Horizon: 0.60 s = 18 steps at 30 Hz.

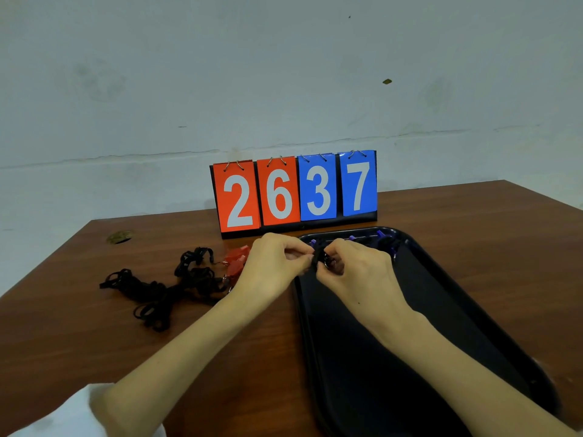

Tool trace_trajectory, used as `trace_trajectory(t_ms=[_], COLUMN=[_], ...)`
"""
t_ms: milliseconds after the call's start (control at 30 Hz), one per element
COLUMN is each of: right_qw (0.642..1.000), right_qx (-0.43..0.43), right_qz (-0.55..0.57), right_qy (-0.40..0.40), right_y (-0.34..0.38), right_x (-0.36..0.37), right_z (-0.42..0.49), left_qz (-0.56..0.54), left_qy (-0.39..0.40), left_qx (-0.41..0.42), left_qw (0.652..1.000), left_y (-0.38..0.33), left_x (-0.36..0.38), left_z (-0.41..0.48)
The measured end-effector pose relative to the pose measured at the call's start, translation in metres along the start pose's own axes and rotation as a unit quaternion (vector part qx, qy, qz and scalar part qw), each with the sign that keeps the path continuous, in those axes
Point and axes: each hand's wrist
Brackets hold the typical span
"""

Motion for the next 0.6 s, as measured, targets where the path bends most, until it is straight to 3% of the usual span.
trace_trajectory(t_ms=[333, 600], right_qw=[1.0, 1.0], right_qx=[-0.014, 0.019], right_qz=[-0.014, 0.008], right_qy=[0.024, 0.008], right_y=[0.003, 0.006], right_x=[0.005, 0.003], right_z=[-0.001, 0.0], left_qz=[0.058, 0.072], left_qy=[0.015, -0.069], left_qx=[-0.025, 0.034], left_qw=[0.998, 0.994], left_y=[0.001, 0.0], left_x=[0.0, 0.012], left_z=[0.001, -0.008])
Point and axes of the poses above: each hand's wrist, its own z-axis towards the middle knuckle, its own x-axis out of the palm, y = z × x, and after that the axes turned 6 degrees about y, right-handed
